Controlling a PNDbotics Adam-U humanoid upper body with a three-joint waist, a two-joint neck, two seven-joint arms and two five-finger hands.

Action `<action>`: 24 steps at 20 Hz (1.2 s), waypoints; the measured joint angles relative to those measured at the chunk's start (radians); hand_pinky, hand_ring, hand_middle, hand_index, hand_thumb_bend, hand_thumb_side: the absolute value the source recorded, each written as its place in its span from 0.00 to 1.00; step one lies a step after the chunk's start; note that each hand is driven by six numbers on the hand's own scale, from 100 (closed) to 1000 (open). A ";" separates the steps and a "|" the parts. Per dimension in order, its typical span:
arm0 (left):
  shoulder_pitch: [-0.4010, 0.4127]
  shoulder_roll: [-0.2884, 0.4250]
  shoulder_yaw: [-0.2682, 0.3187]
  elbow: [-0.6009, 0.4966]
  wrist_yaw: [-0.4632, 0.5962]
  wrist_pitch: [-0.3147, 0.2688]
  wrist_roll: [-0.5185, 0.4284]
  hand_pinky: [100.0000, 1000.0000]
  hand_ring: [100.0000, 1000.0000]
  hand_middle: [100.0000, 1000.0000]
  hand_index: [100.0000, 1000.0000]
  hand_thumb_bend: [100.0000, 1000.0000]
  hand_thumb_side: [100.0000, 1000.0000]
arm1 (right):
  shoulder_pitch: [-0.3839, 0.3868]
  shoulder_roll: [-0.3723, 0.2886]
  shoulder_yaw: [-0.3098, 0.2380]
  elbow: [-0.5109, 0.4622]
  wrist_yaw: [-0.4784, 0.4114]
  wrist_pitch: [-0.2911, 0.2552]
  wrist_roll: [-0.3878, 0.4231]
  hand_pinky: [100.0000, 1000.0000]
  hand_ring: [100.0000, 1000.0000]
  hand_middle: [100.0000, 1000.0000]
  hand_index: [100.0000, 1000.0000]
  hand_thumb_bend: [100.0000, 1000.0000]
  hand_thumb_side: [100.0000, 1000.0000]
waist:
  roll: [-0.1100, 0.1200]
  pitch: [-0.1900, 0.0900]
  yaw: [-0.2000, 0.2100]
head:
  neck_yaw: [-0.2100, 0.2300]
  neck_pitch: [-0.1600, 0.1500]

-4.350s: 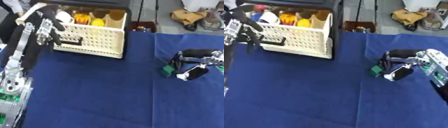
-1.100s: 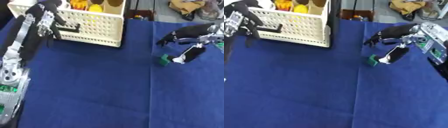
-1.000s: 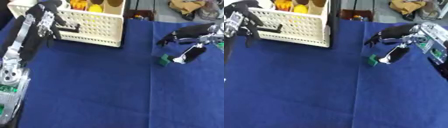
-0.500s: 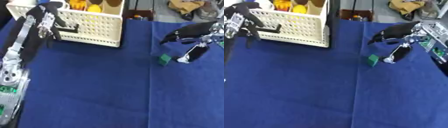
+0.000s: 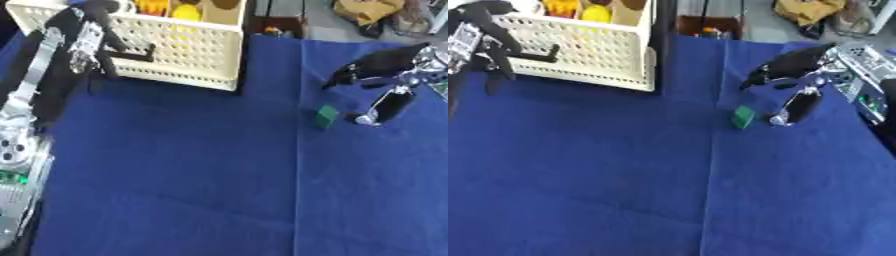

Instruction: Pick up objects from table and place into drawer.

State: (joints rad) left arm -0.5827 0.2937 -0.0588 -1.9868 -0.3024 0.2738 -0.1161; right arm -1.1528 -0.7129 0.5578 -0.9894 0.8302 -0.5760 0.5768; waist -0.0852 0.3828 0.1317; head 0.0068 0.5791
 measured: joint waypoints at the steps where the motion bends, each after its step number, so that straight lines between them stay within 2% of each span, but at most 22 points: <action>1: 0.000 0.000 0.000 0.000 -0.001 0.000 -0.001 0.07 0.30 0.44 0.83 0.00 0.93 | 0.001 0.000 0.003 -0.001 -0.006 0.000 0.000 0.66 0.91 0.86 1.00 0.14 0.42 | 0.000 0.000 0.001 | 0.000 0.000; 11: 0.000 0.000 -0.006 0.000 -0.006 0.000 -0.015 0.07 0.30 0.45 0.83 0.00 0.93 | 0.001 0.005 0.037 -0.026 -0.058 0.000 0.000 0.66 0.90 0.84 1.00 0.10 0.41 | -0.003 0.005 0.011 | -0.014 0.021; 24: -0.003 0.000 -0.006 0.000 -0.006 0.003 -0.019 0.07 0.30 0.45 0.82 0.00 0.93 | -0.007 0.039 0.014 0.077 -0.035 0.000 0.000 0.65 0.89 0.83 1.00 0.08 0.42 | -0.005 0.005 0.016 | -0.019 0.024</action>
State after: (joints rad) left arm -0.5859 0.2937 -0.0648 -1.9868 -0.3089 0.2770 -0.1348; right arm -1.1603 -0.6738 0.5714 -0.9120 0.7947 -0.5764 0.5764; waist -0.0899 0.3881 0.1479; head -0.0118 0.6032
